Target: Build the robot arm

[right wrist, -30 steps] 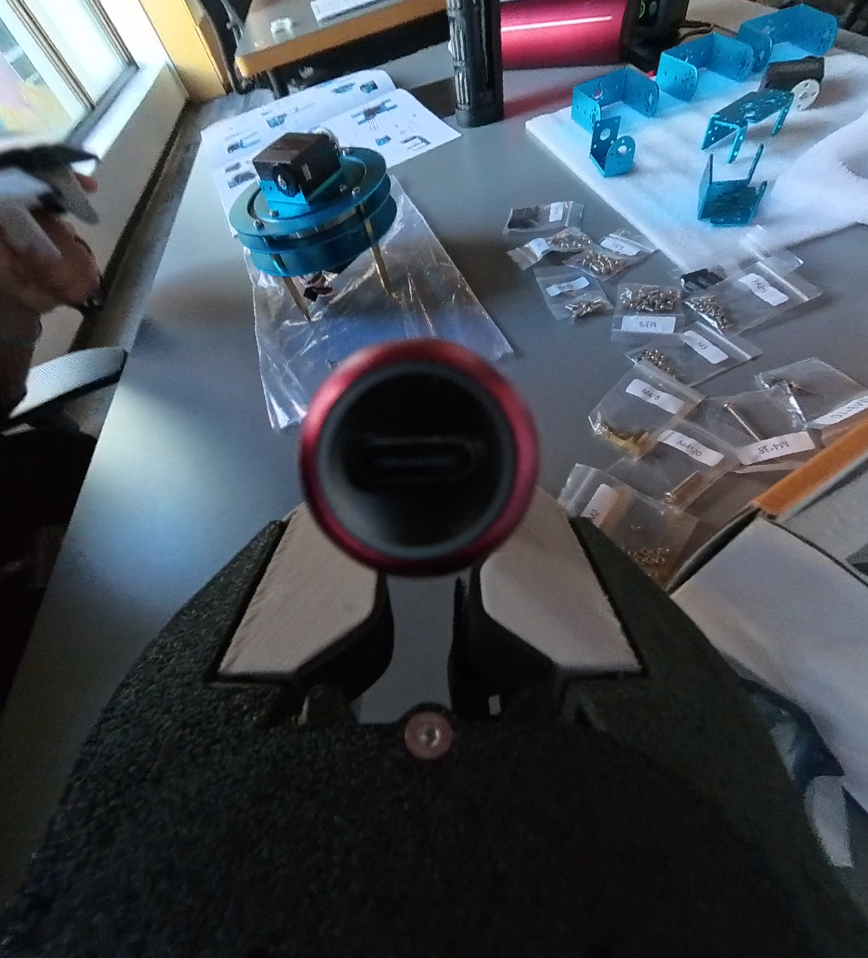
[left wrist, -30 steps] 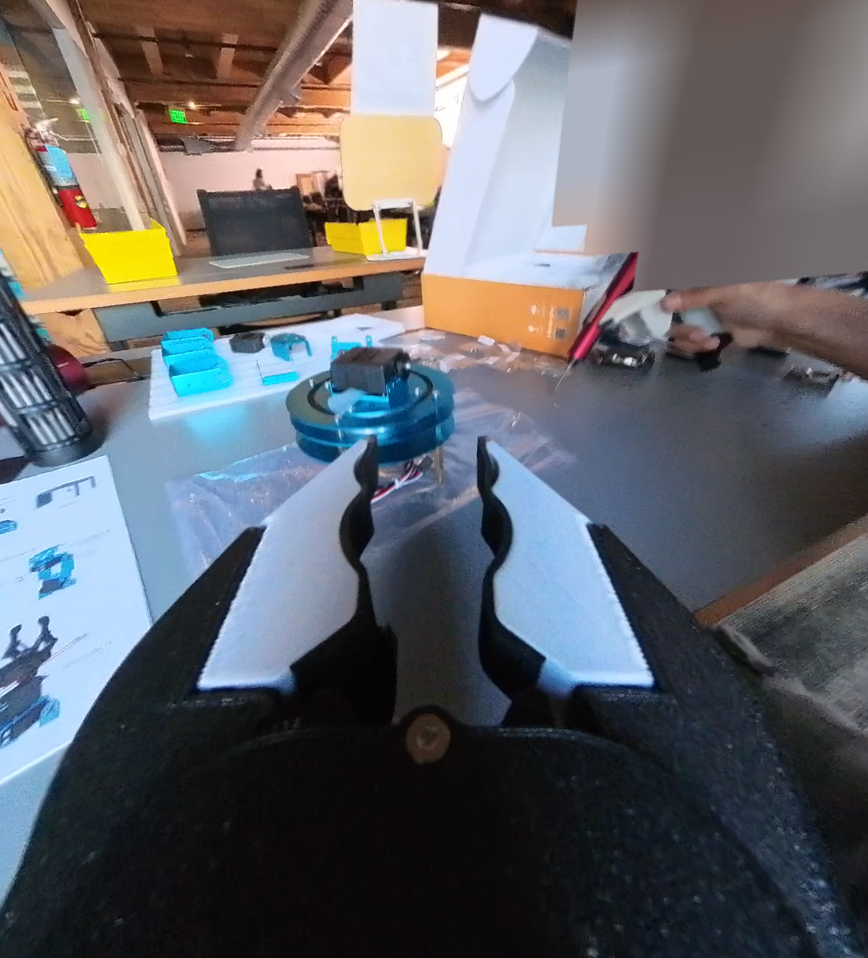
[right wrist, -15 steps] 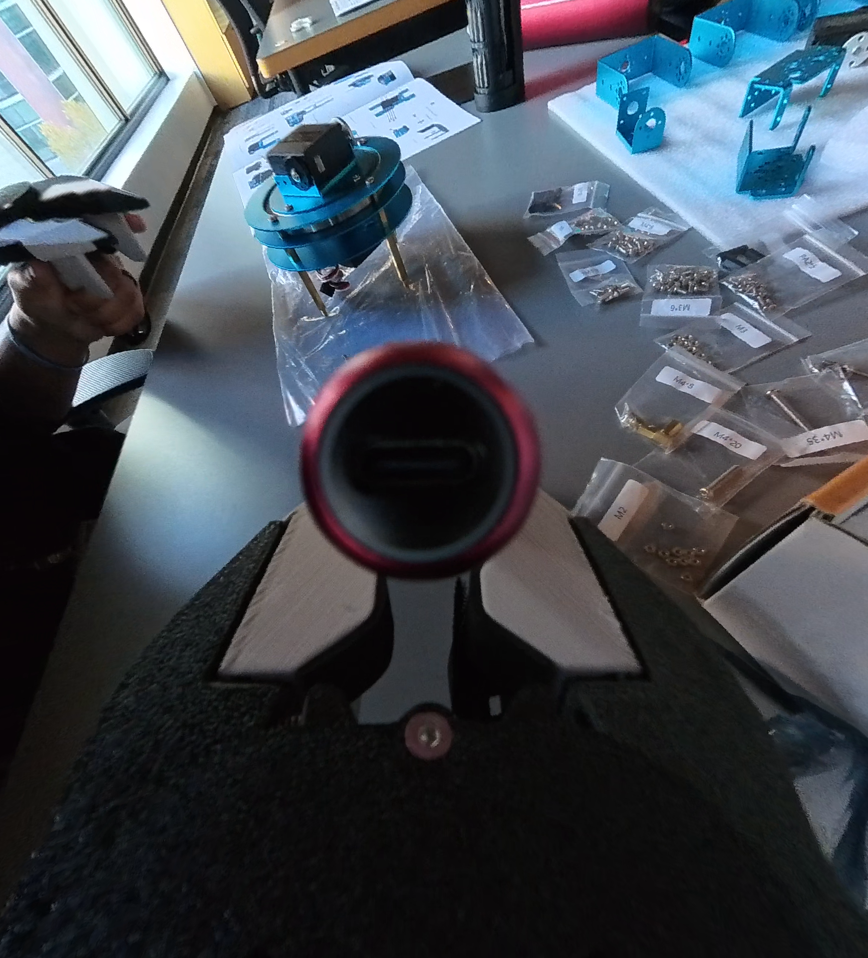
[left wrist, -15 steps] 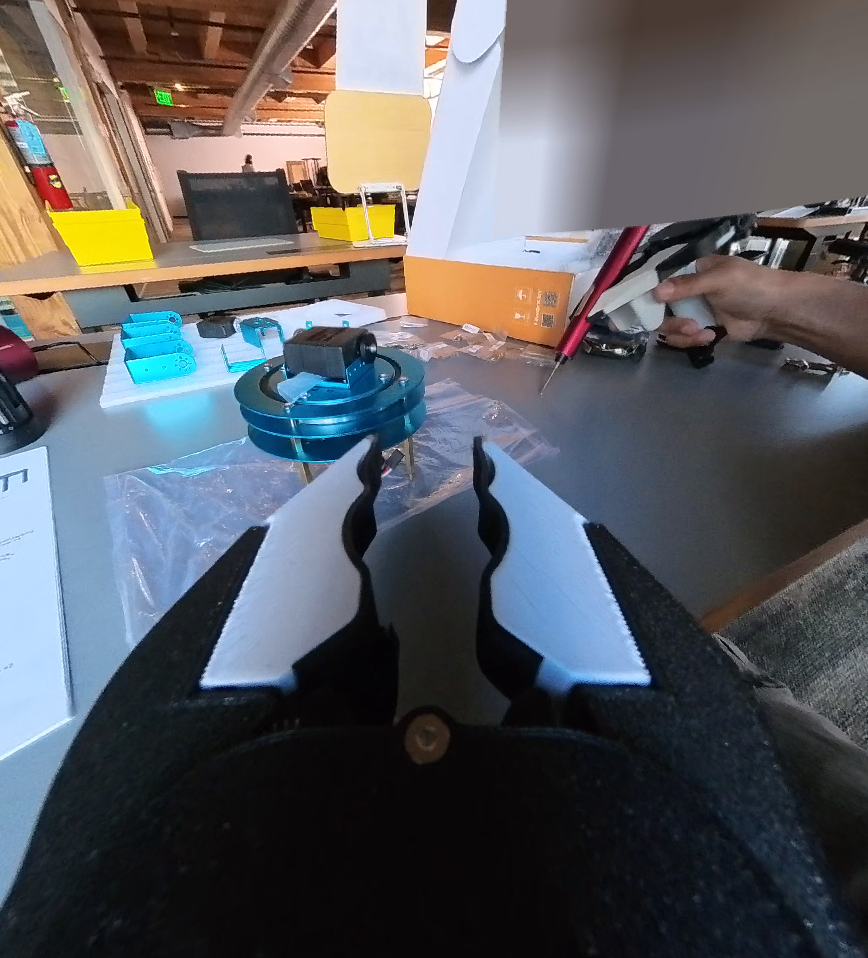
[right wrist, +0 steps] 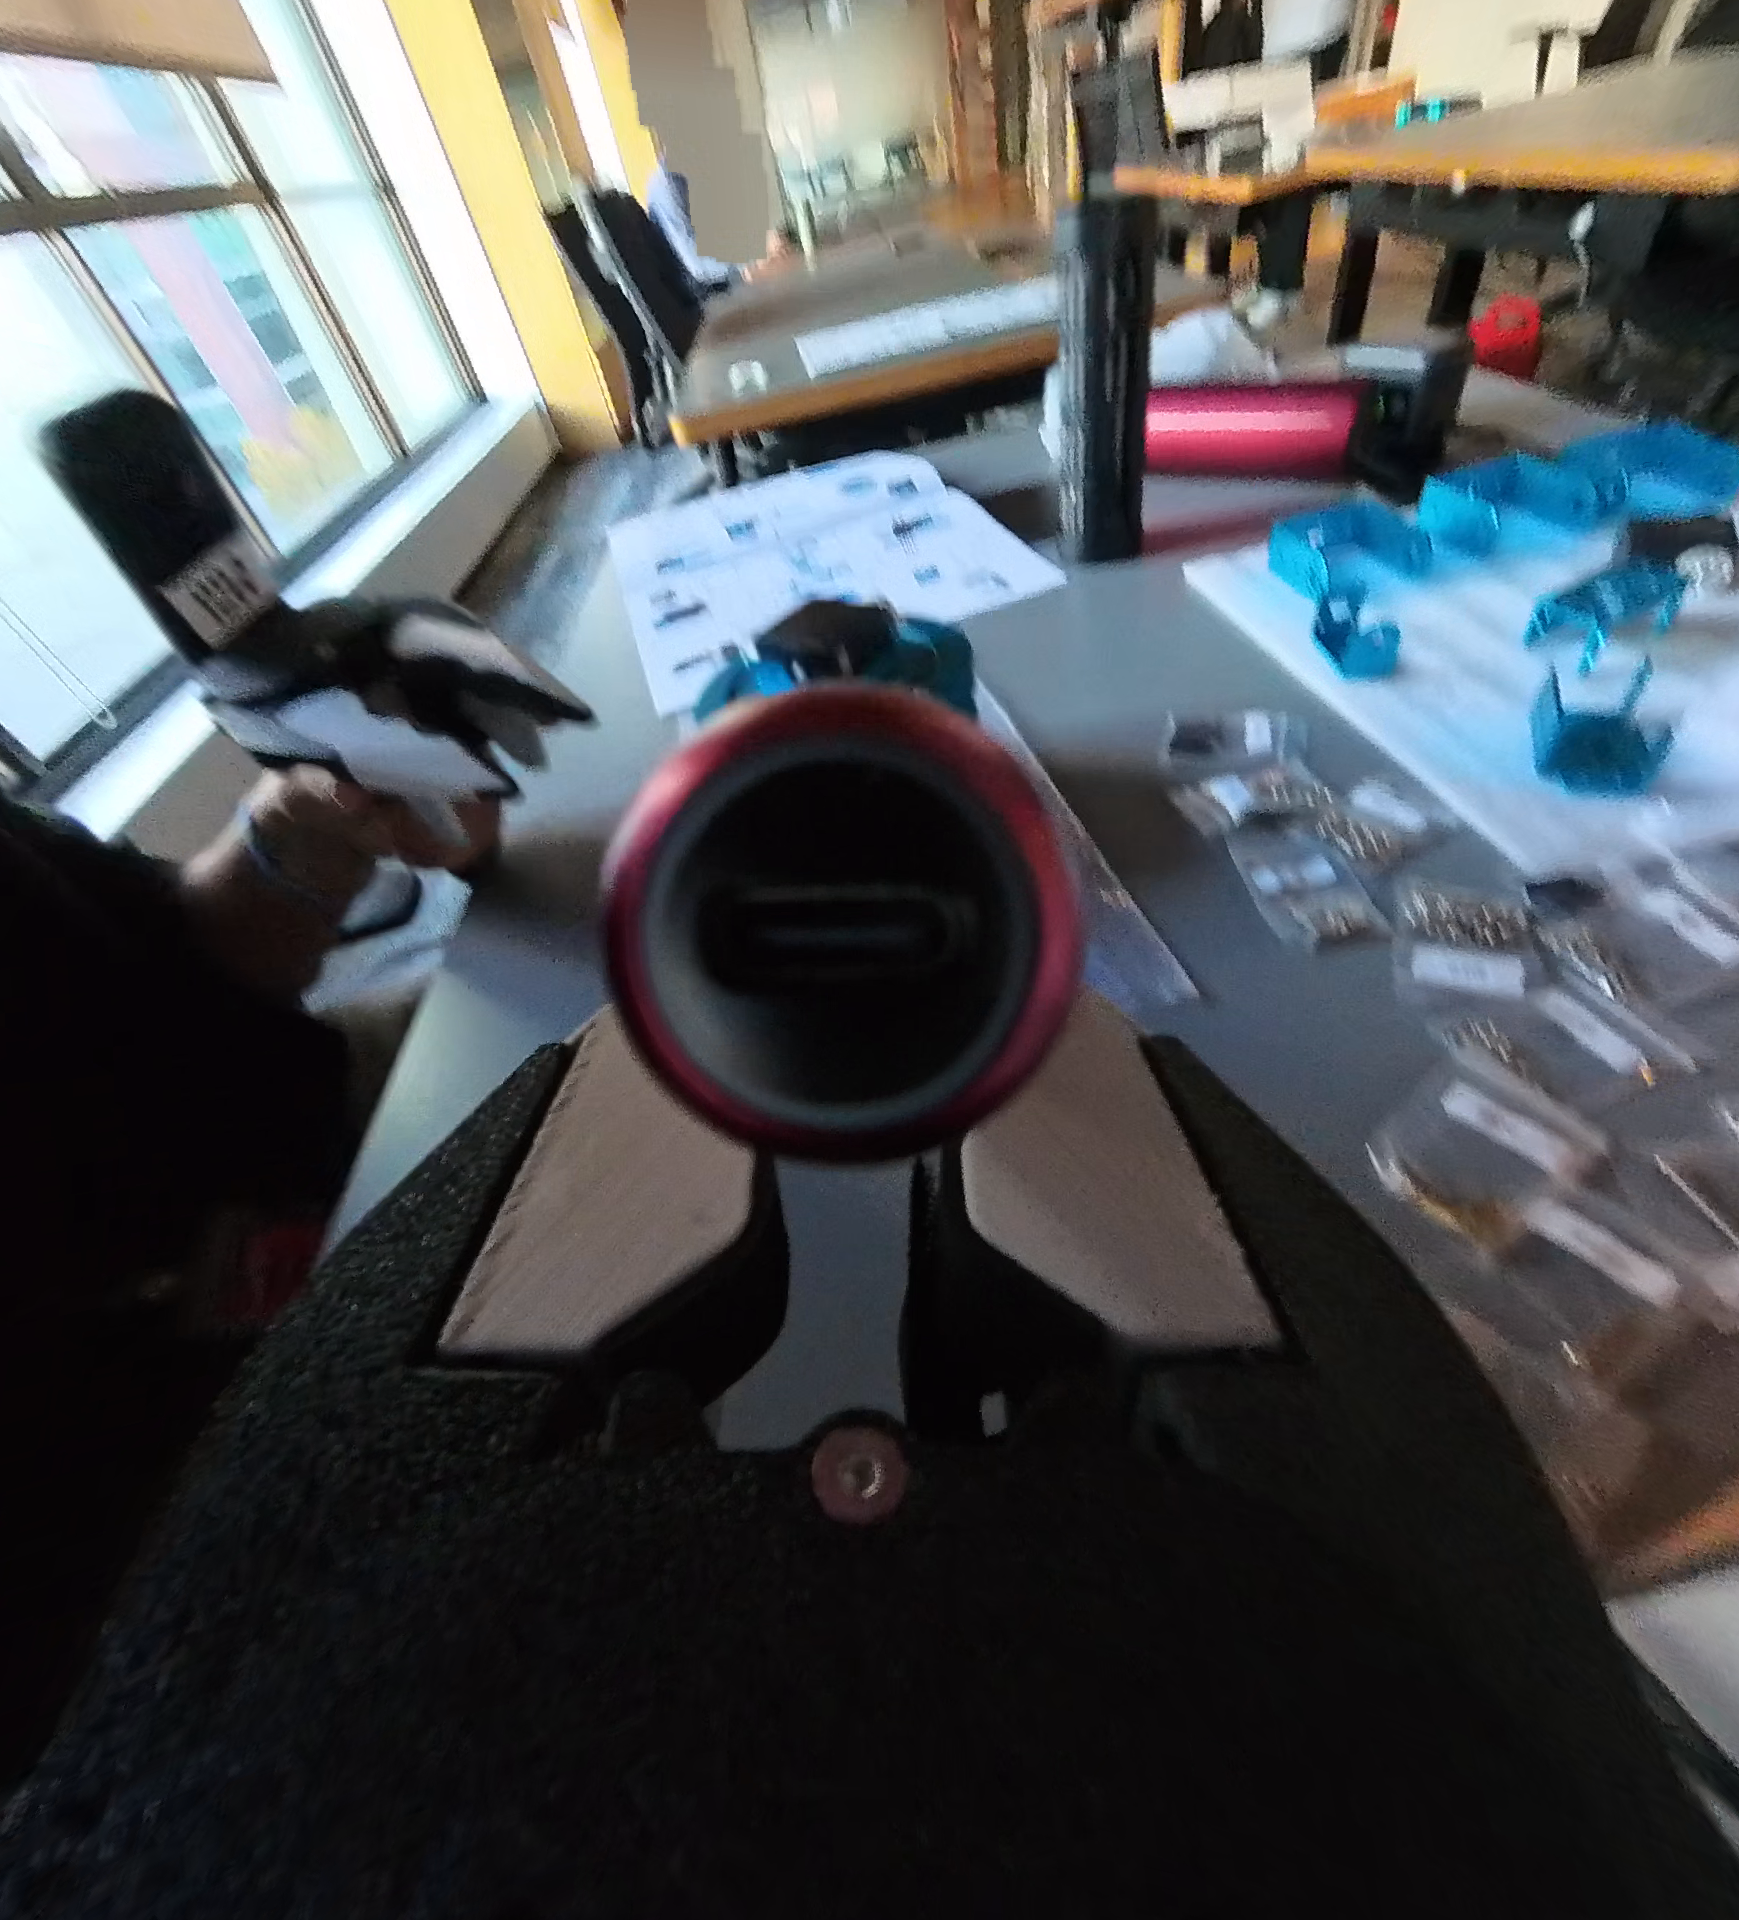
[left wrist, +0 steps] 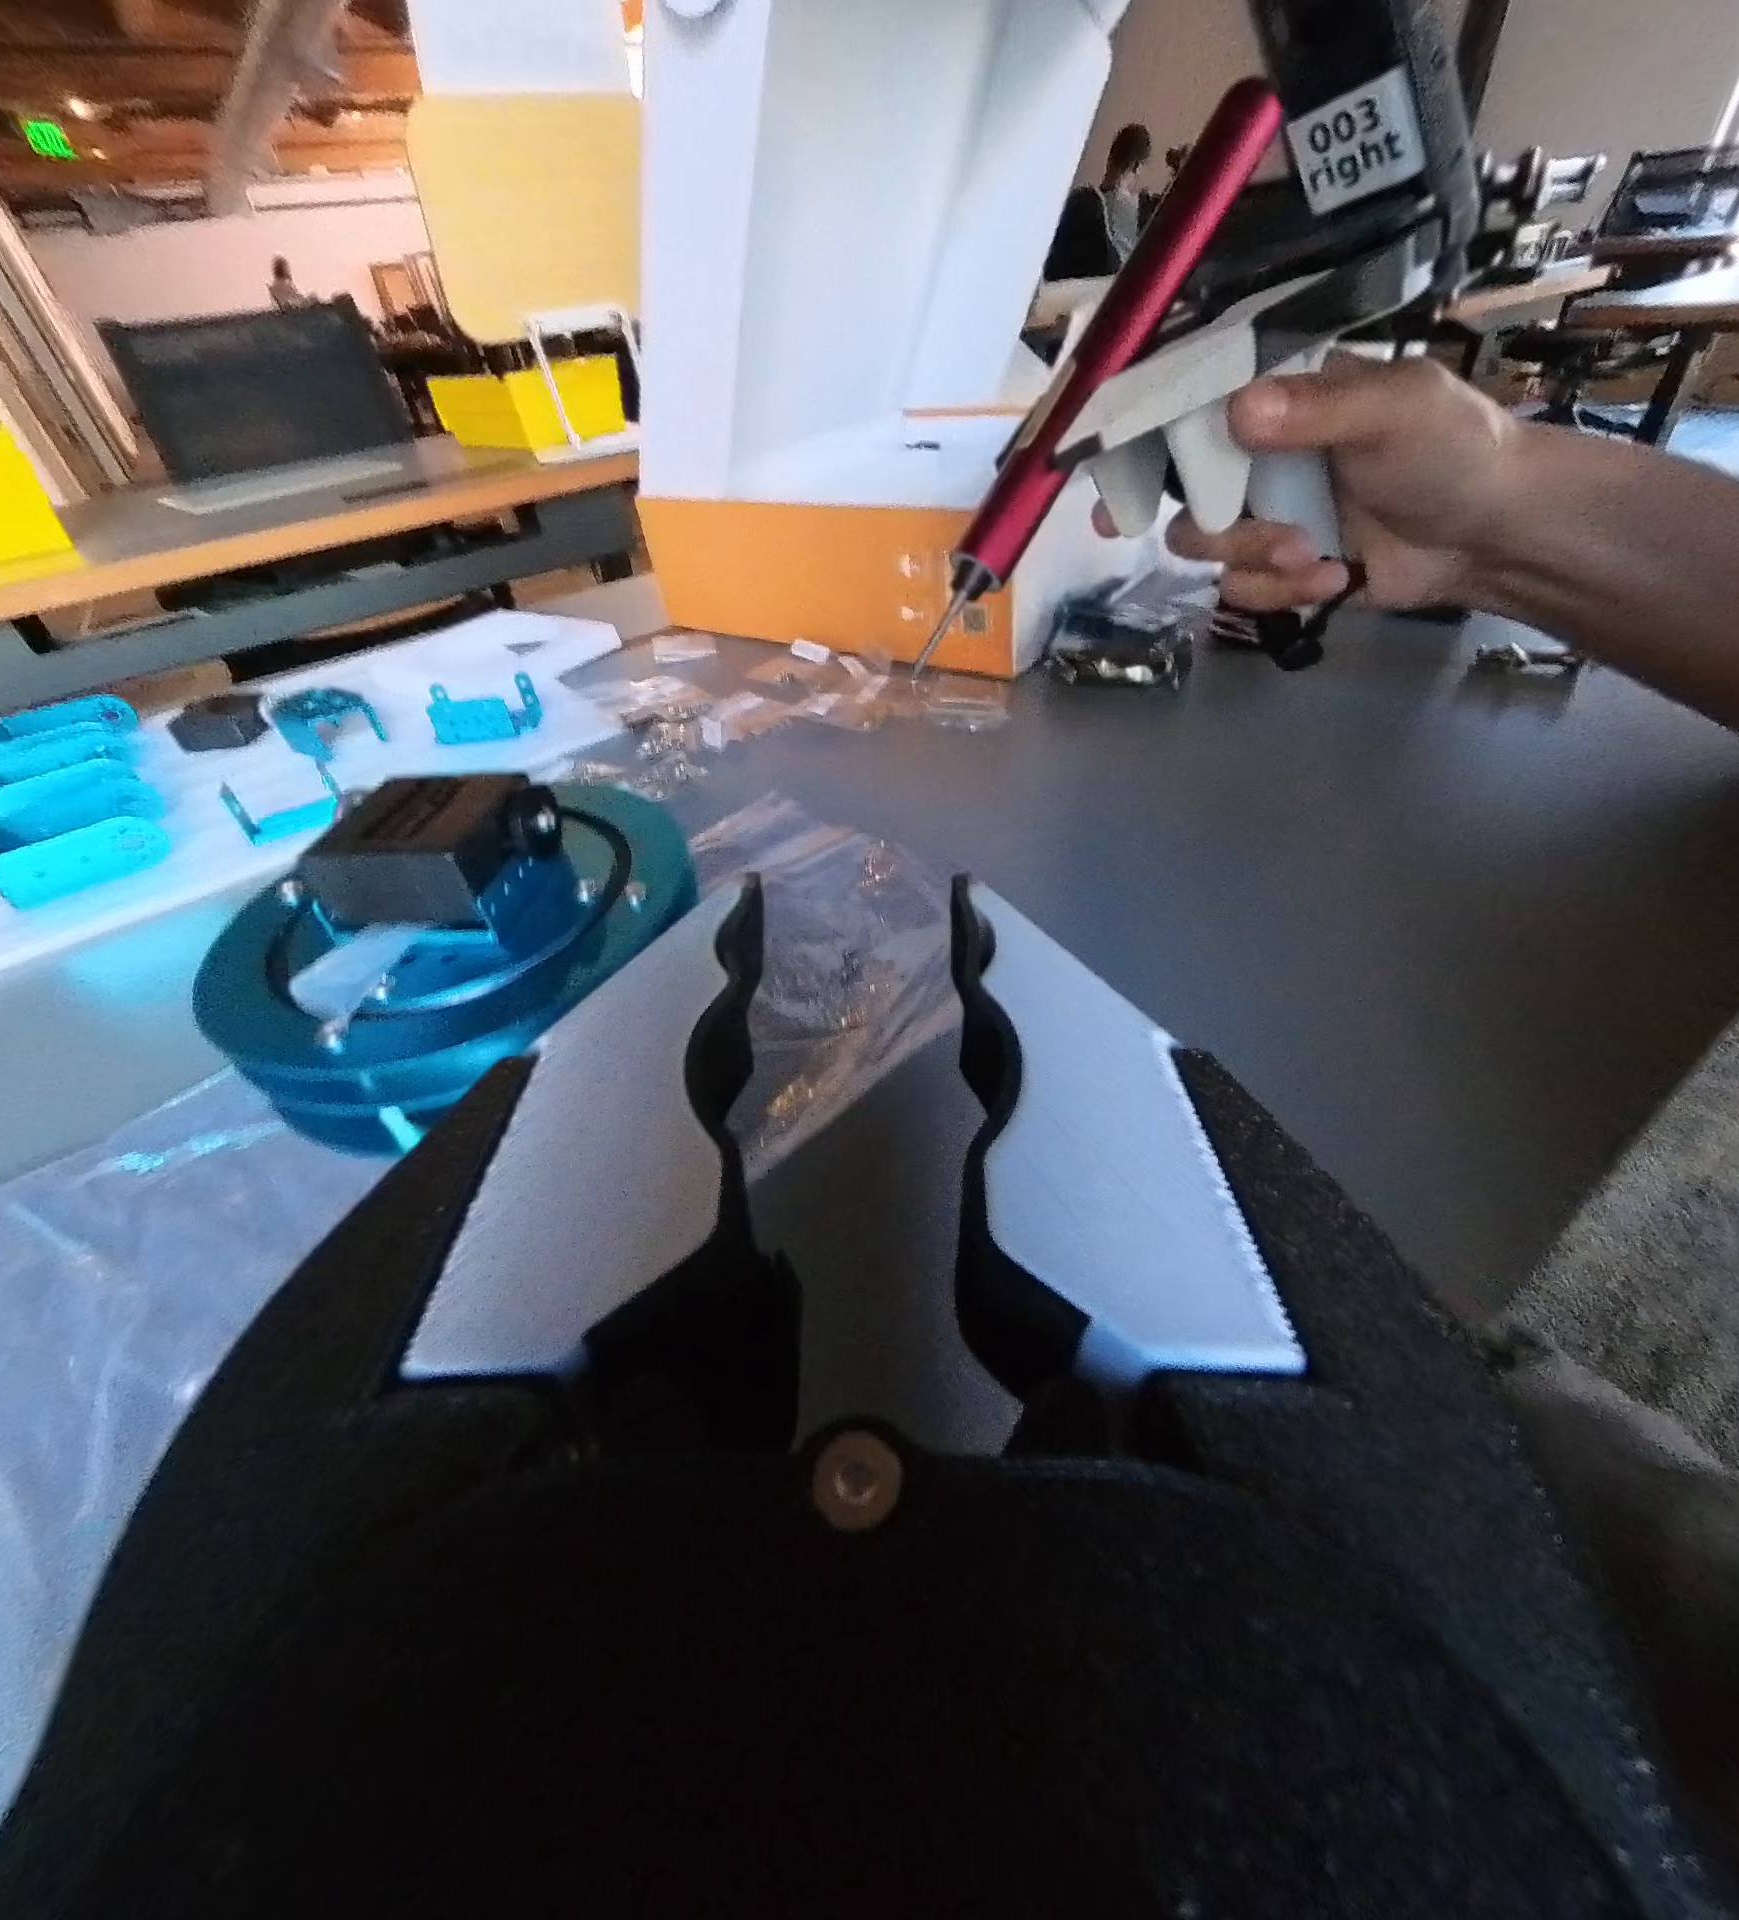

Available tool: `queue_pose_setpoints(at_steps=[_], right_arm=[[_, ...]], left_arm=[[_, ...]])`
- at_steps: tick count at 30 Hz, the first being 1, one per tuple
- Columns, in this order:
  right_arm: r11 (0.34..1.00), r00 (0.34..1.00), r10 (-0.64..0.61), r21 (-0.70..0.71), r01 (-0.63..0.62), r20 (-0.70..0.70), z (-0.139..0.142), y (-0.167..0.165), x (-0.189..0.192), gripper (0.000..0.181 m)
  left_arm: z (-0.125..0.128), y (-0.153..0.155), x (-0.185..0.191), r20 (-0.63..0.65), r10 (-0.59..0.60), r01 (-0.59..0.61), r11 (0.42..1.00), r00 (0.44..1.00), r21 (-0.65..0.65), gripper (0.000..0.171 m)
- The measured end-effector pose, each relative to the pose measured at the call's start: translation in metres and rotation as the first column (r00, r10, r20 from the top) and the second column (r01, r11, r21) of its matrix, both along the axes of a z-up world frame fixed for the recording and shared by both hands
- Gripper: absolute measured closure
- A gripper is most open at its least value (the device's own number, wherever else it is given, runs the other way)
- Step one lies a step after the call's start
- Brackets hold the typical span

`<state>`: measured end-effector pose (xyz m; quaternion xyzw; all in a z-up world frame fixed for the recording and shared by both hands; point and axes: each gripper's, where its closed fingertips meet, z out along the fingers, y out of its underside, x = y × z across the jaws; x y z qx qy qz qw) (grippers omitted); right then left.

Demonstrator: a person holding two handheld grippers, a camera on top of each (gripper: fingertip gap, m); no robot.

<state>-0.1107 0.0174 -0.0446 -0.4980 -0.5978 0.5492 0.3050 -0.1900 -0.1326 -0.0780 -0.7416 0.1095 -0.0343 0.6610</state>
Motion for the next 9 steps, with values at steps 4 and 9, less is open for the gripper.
queue_pose_setpoints(at_steps=[4,9], right_arm=[[0.995,0.987,0.06,-0.076,-0.072,-0.152,0.045,-0.035,-0.02,0.162],[0.964,0.954,0.166,-0.164,-0.211,-0.25,0.07,-0.077,-0.049,0.161]], left_arm=[[0.016,0.022,-0.007,-0.016,0.028,-0.027,0.996,0.999,0.086,0.137],[0.029,0.032,-0.026,-0.074,0.101,-0.08,0.966,0.992,0.245,0.137]])
